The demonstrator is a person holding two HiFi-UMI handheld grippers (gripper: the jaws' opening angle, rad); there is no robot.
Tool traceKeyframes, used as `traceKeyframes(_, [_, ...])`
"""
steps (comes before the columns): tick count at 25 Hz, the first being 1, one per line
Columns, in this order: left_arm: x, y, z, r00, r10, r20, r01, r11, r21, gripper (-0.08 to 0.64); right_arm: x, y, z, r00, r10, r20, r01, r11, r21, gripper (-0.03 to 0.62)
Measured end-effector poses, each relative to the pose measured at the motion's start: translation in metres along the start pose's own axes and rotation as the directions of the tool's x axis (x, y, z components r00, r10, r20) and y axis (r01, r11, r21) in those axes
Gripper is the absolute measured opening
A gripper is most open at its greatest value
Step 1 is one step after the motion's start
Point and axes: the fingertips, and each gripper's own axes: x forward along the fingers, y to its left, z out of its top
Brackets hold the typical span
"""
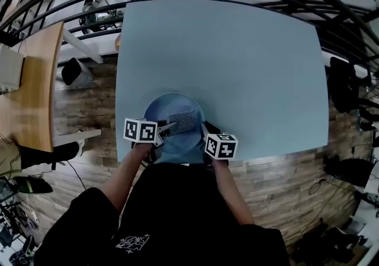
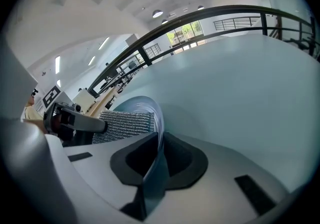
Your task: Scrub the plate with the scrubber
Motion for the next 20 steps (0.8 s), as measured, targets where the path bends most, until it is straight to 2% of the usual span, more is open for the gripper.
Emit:
traceKeyframes(3, [0.002, 0.004, 0.003, 1.0, 0.014, -0.005, -0.014, 1.0, -0.008, 0.086, 0.0, 0.0, 0.0, 1.0, -0.008, 0.003, 0.008, 1.0, 0.016, 0.035])
traceKeyframes(10, [0.003, 0.017, 0.011, 0.999, 0.045, 0.003, -0.044, 0.994, -0.102, 0.086, -0.002, -0.005, 0.001, 1.0, -0.029, 0.008, 0.029, 0.999, 0.046, 0.029])
traceKeyframes(20, [-0.017, 0.035, 0.027, 0.992, 0.11, 0.063, -0.102, 0.988, -0.119, 0.089, -0.003, -0.003, 0.0, 0.999, -0.041, -0.001, 0.041, 0.999, 0.024, 0.029])
